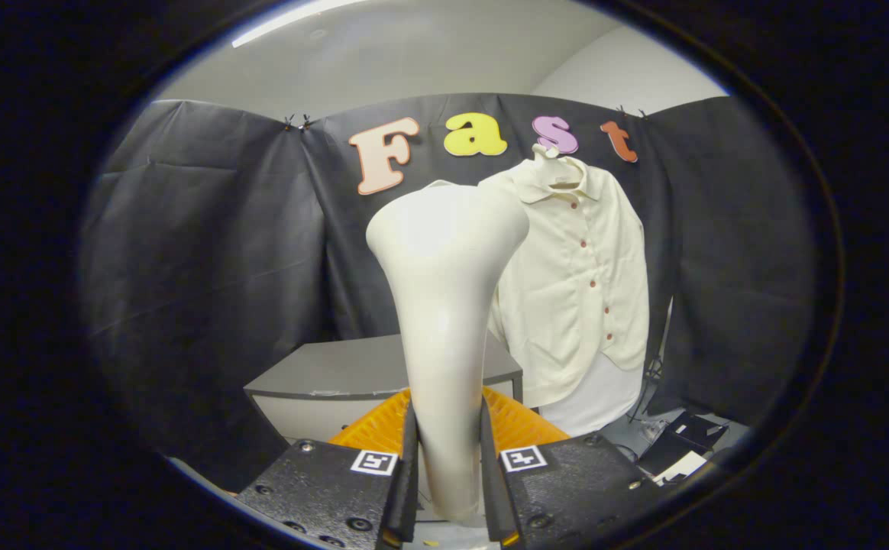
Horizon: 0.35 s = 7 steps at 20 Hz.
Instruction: Iron the clothes twice with a garment steamer, once on the left side and once on the right side.
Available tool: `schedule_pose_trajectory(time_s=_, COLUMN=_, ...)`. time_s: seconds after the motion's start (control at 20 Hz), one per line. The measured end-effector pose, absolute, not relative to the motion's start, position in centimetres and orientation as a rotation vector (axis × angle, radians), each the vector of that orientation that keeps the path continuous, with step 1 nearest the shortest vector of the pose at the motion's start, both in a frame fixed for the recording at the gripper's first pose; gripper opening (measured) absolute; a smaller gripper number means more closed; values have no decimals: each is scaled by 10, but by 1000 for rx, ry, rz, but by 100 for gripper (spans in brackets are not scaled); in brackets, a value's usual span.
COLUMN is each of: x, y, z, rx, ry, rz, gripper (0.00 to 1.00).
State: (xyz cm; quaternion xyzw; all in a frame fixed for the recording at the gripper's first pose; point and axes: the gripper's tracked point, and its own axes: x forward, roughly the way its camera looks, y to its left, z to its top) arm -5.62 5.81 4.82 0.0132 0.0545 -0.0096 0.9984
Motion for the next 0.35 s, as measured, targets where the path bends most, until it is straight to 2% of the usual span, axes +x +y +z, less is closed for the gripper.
schedule_pose_trajectory(time_s=0.35, x=-68, y=37, z=49, rx=16, ry=107, rz=-64, gripper=35)
